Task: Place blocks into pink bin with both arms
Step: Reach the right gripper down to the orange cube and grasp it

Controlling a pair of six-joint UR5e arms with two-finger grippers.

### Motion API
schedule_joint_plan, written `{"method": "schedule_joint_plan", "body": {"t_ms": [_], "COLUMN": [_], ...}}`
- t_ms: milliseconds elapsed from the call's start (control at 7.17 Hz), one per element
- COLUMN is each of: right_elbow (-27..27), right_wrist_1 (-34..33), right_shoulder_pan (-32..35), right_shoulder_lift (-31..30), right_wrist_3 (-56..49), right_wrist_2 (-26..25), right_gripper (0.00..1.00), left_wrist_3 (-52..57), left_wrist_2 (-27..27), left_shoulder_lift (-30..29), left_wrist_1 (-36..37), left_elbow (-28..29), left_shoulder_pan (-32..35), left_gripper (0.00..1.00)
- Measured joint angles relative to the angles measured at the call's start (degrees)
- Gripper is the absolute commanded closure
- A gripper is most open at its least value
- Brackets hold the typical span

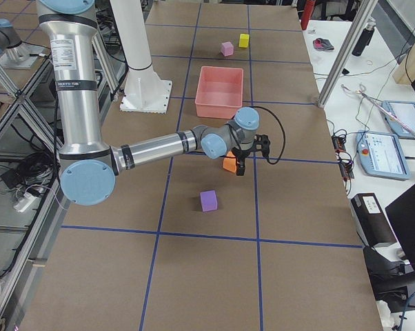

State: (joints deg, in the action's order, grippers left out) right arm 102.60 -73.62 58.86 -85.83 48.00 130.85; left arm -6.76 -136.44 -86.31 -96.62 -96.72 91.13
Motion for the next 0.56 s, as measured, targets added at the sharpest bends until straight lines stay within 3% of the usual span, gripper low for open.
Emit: {"method": "schedule_joint_plan", "body": {"t_ms": [558], "right_elbow": [2.00], "right_wrist_1": [0.05], "right_shoulder_pan": [-6.64], "right_shoulder_lift": [-0.66], "right_wrist_3": [18.68], "right_wrist_2": [-7.74], "right_gripper": [0.01], "left_wrist_3": [-0.15], "left_wrist_2": [0.03], "left_shoulder_lift": [-0.08], "left_wrist_1": [-0.91], "left_elbow": [-0.12], "left_shoulder_pan": [-0.07], "left_gripper": [0.00]}}
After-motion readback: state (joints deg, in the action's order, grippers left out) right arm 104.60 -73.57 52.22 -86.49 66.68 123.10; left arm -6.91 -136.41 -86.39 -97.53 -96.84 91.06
